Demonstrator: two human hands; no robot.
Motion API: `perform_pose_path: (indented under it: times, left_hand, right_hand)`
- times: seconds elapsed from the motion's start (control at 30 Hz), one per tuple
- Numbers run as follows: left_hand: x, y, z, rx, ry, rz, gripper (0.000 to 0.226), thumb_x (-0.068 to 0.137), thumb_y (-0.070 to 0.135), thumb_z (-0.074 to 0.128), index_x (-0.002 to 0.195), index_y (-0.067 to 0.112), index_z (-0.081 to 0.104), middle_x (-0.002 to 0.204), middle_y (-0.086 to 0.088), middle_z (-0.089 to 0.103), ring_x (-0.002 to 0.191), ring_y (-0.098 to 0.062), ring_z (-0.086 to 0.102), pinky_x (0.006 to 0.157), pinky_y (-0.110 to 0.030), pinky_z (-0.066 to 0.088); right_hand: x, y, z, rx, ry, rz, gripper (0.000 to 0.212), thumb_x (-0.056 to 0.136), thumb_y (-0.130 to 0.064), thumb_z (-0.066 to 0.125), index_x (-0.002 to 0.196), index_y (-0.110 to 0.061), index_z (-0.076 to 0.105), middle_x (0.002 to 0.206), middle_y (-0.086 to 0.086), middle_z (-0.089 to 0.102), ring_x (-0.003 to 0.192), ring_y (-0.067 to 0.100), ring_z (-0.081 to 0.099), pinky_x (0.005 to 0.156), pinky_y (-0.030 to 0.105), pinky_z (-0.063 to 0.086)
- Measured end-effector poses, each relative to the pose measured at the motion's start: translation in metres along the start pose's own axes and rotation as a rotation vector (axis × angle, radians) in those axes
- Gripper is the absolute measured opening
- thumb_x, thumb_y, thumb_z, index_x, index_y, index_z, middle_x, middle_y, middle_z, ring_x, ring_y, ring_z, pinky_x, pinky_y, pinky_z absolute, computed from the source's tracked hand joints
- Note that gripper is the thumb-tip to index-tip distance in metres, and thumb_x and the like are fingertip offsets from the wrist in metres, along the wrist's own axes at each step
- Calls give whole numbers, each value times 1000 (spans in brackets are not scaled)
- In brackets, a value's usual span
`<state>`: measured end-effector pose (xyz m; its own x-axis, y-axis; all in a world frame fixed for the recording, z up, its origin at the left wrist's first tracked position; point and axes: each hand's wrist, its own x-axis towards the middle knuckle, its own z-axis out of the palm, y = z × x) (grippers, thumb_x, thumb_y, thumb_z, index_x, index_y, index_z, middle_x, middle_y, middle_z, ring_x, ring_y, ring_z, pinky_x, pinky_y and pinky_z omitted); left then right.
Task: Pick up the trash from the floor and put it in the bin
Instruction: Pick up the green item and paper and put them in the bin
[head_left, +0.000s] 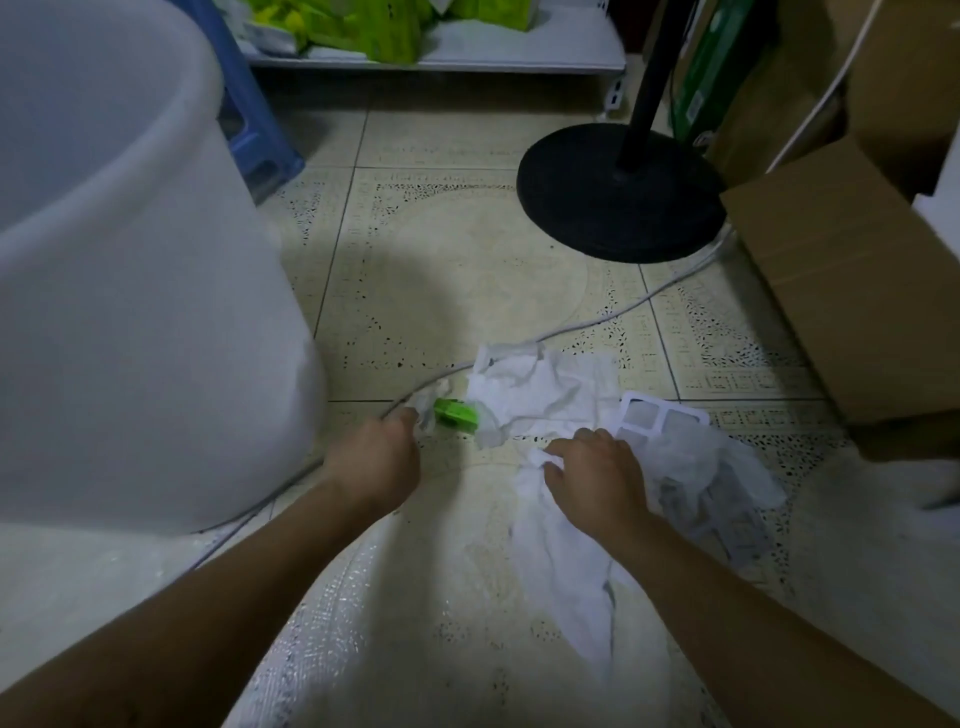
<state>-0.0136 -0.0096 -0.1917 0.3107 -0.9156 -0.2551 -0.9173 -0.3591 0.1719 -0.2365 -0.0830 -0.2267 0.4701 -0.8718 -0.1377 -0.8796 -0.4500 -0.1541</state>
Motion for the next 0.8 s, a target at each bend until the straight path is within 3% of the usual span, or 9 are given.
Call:
perform_pose_path:
  times: [0.17, 0.27, 0.33, 0.4, 0.47, 0.53, 0.6, 0.7, 0.8]
  left_hand:
    - [-1, 5, -29, -42, 53, 102, 40, 94, 19, 37, 134, 21, 42, 69, 0, 56, 54, -16, 55, 50, -29, 48]
    - [-1, 7, -51, -65, 102, 156, 39, 94, 21, 38, 133, 23, 43, 72, -5, 61, 57, -22, 57, 54, -31, 50]
    - [-5, 10, -66, -131, 39, 192, 46, 94, 16, 36, 139, 27, 36, 80, -8, 68, 62, -23, 63, 57, -35, 55]
    - [-11, 14, -81, -192, -6, 222, 52, 93, 10, 35, 141, 28, 35, 87, -10, 70, 66, -22, 67, 62, -38, 58]
    - [-15, 17, -98, -200, 9, 257, 48, 92, 7, 36, 133, 28, 50, 96, -9, 70, 75, -19, 68, 66, -35, 57]
    - [-18, 23, -117, -159, 35, 305, 38, 90, 11, 41, 116, 28, 63, 107, -5, 70, 85, -18, 66, 74, -35, 56]
    - [-22, 30, -141, -136, 75, 320, 30, 88, 37, 42, 105, 29, 65, 102, -2, 70, 84, -18, 64, 76, -36, 56]
    - [-26, 38, -185, -115, 168, 322, 49, 82, 66, 37, 92, 27, 64, 85, 1, 67, 74, -16, 62, 70, -33, 54]
    - [-24, 39, -235, -60, 291, 394, 17, 90, 36, 50, 92, 25, 64, 93, -2, 68, 82, -20, 59, 68, -30, 47]
  right_hand:
    - [-4, -4, -26, 198, 113, 33, 33, 91, -41, 48, 104, -20, 71, 98, 6, 71, 92, 26, 65, 75, 30, 46]
    - [-9, -5, -46, 296, 107, 79, 32, 92, -42, 49, 85, -20, 71, 79, 4, 72, 80, 25, 66, 64, 24, 39]
    - [-13, -6, -61, 423, 87, 116, 33, 92, -39, 51, 65, -23, 61, 58, -3, 59, 69, 23, 61, 60, 25, 36]
    - [-16, -8, -77, 572, 61, 125, 22, 92, -31, 52, 77, -25, 68, 64, -5, 60, 66, 22, 62, 61, 25, 42]
    - [-19, -10, -96, 706, 60, 109, 23, 92, -18, 51, 100, -23, 72, 77, -1, 67, 57, 21, 66, 57, 29, 52]
    - [-21, -14, -118, 785, 75, 89, 28, 91, -11, 50, 97, -24, 74, 79, 1, 70, 51, 19, 66, 51, 31, 55]
    - [-21, -20, -144, 835, 86, 92, 27, 88, -12, 50, 86, -23, 74, 78, 5, 71, 57, 17, 67, 50, 31, 55]
    - [-16, -35, -187, 870, 91, 76, 20, 85, -29, 55, 81, -20, 73, 78, 7, 70, 62, 13, 62, 48, 26, 51]
    - [-7, -54, -231, 860, 100, 14, 22, 89, -25, 53, 97, -25, 74, 92, -2, 69, 67, 10, 62, 52, 25, 51]
